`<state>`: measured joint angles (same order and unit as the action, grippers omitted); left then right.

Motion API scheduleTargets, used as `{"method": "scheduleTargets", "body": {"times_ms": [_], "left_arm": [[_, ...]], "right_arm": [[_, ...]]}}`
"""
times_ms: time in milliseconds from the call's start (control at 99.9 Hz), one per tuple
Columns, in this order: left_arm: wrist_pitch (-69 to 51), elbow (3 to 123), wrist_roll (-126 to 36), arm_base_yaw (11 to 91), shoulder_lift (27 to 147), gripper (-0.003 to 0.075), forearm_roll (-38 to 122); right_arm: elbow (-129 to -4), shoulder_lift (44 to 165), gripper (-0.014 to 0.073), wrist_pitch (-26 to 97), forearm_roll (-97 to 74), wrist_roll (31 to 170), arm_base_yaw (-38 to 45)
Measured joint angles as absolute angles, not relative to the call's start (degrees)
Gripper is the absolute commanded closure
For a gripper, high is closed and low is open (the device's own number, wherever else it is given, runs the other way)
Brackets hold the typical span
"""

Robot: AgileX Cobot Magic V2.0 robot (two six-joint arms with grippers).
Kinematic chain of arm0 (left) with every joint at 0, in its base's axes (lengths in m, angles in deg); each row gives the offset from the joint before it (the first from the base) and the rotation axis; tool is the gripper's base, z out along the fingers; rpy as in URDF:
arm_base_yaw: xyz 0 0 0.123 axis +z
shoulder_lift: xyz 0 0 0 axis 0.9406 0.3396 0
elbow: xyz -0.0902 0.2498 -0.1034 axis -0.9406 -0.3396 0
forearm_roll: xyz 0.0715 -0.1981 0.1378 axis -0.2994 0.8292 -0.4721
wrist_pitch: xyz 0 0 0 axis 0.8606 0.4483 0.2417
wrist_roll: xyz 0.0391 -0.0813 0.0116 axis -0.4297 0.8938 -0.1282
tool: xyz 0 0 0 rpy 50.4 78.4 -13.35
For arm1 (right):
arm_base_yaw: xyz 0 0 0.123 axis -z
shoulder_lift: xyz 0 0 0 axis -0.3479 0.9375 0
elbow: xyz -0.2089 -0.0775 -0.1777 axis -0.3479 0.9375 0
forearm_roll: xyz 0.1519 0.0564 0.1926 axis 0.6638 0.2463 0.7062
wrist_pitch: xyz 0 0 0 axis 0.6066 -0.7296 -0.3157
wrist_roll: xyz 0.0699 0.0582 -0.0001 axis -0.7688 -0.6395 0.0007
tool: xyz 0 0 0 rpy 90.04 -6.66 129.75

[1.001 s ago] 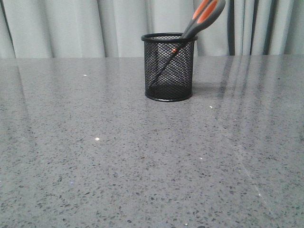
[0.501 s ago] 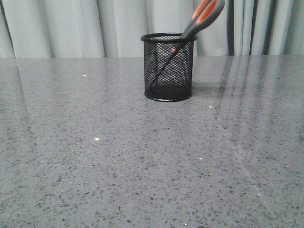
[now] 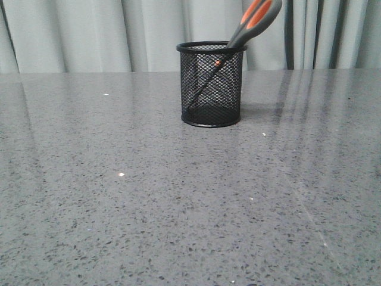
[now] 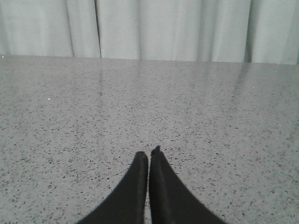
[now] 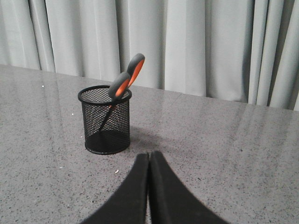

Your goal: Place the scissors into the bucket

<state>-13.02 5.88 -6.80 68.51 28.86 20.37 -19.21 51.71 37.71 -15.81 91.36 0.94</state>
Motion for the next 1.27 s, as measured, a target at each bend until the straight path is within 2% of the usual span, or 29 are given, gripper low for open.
{"method": "scheduleTargets", "body": {"times_ms": [130,440,791,1271], "left_arm": [[-13.0,5.9,-6.8,68.5,28.9,0.074,20.4],[-13.0,5.9,-6.8,68.5,28.9,0.074,20.4],[-13.2,5.9,-6.8,68.5,28.9,0.074,20.4],[-13.2,5.9,-6.8,68.5,28.9,0.074,20.4]], "right_arm": [[-16.6,51.7,0.0638,41.9,-18.7,89.0,2.1],[-5.6,48.2,0.0638,45.6,-22.9,82.0,14.2],[-5.6,45.8,0.0638,39.5,-25.1,81.6,14.8],[-5.6,45.8,0.0638,39.2,-25.3,81.6,14.8]]}}
